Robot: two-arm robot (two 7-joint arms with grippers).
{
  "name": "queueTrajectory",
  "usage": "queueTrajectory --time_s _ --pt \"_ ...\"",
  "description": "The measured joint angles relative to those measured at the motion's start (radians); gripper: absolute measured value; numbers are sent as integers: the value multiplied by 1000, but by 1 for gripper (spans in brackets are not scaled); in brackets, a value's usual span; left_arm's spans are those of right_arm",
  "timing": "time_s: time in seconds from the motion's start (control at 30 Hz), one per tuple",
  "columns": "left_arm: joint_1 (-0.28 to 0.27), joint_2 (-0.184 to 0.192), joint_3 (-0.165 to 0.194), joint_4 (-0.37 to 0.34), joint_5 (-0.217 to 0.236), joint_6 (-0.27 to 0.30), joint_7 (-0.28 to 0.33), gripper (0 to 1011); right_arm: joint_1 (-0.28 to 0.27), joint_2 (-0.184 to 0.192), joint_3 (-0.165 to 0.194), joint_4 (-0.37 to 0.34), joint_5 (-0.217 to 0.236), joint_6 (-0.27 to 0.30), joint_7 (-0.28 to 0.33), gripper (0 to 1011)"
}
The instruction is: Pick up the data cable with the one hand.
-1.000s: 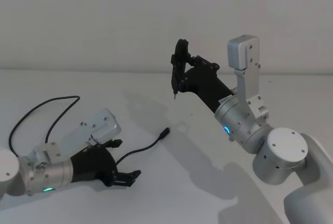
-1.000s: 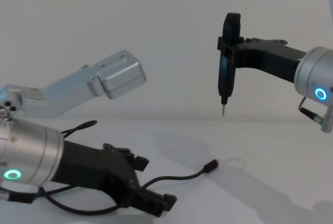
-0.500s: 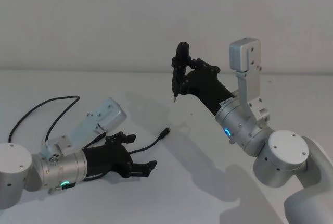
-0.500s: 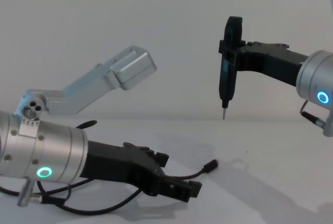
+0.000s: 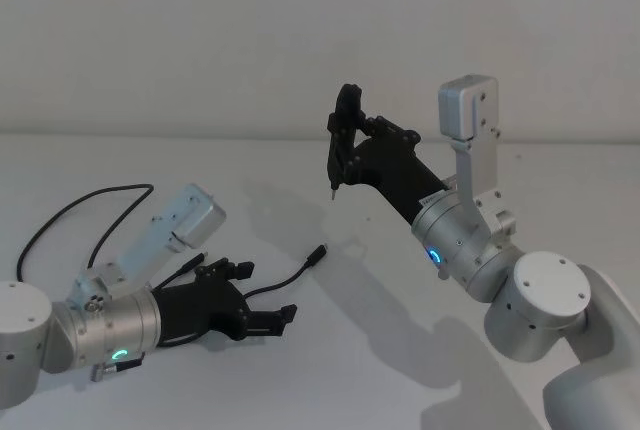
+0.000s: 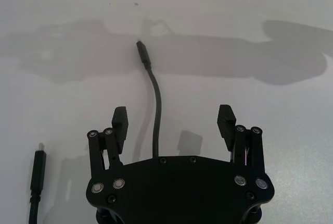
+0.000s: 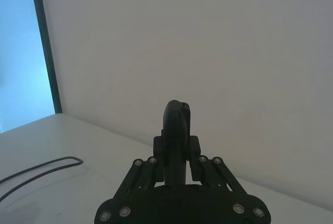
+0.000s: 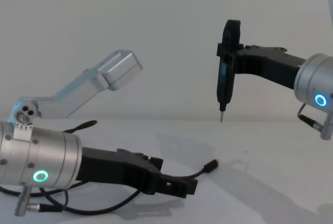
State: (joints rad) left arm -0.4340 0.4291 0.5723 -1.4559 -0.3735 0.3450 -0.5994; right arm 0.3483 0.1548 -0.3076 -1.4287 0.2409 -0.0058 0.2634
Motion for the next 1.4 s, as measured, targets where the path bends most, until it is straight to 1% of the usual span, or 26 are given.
queueTrajectory --time_s 0.27,0.7,0.93,1.4 --pt "-2 10 0 2 -5 6 4 1001 0 -3 1 4 3 1 1 275" --pt "-38 23 36 20 19 -16 -10 1001 -1 -4 9 7 10 1 0 275" --pt "-51 28 50 29 27 -19 -14 1001 -1 -5 12 9 14 1 -1 275" --pt "-47 49 59 31 30 -12 -1 1001 -3 -3 16 12 19 4 -3 275"
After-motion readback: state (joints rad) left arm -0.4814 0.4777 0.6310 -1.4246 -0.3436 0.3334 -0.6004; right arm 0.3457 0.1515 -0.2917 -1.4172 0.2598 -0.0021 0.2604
